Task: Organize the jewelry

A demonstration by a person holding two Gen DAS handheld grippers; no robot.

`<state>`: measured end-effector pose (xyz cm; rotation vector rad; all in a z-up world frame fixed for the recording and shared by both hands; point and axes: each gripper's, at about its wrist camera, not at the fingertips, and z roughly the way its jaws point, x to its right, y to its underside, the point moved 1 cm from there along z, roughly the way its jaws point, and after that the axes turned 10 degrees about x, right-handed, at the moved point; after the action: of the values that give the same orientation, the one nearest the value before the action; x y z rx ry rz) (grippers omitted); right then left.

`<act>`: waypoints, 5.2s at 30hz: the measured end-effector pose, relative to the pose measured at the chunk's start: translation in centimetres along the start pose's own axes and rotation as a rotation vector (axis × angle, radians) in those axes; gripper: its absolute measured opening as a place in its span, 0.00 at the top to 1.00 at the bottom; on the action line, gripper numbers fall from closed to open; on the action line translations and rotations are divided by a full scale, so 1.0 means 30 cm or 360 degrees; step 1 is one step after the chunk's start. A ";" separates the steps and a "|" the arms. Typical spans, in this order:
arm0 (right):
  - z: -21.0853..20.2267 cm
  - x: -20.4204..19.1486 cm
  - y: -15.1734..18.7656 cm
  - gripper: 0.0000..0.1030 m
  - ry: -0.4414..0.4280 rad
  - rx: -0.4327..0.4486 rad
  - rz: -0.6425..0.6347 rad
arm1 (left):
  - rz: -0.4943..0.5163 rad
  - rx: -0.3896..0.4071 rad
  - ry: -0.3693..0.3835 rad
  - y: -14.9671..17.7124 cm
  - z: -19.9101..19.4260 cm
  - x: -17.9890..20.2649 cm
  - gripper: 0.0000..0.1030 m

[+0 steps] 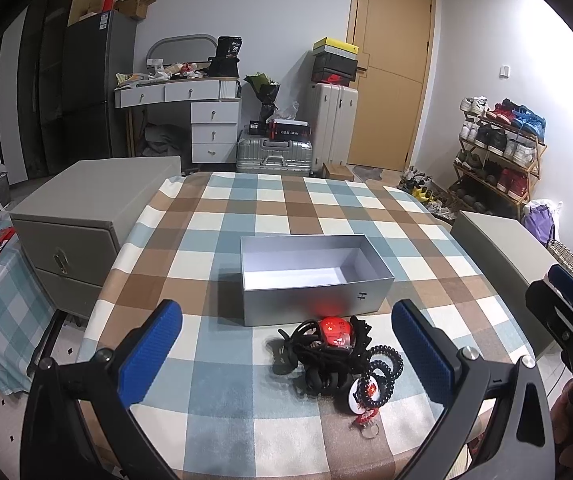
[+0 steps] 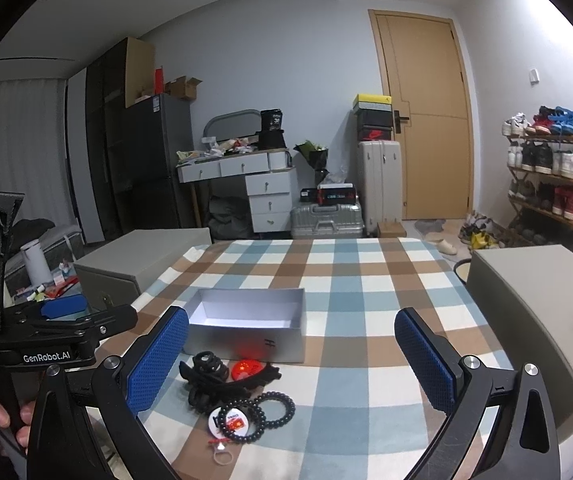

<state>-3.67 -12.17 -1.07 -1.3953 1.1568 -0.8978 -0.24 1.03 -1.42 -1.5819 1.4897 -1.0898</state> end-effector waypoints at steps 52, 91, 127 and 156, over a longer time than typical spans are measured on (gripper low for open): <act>0.151 0.102 0.183 0.00 0.0010 -0.0263 0.0035 | -0.0448 -0.0786 0.0626 0.242 0.243 -0.075 0.65; 0.097 0.004 0.190 0.00 -0.0007 -0.0338 -0.0035 | 0.0111 -0.0571 0.0264 0.193 0.105 -0.078 0.74; 0.301 -0.289 0.293 0.02 -0.0607 -0.0735 -0.0277 | 0.0215 -0.0608 0.0411 0.163 0.076 -0.179 0.76; 0.491 -0.485 0.435 0.66 -0.0770 -0.1019 -0.0587 | -0.0104 -0.0599 0.0399 0.192 0.098 -0.367 0.76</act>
<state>4.63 6.09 -15.10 -2.2524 0.8470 -0.3837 0.23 11.23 -9.06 -1.8072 1.9107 -1.1245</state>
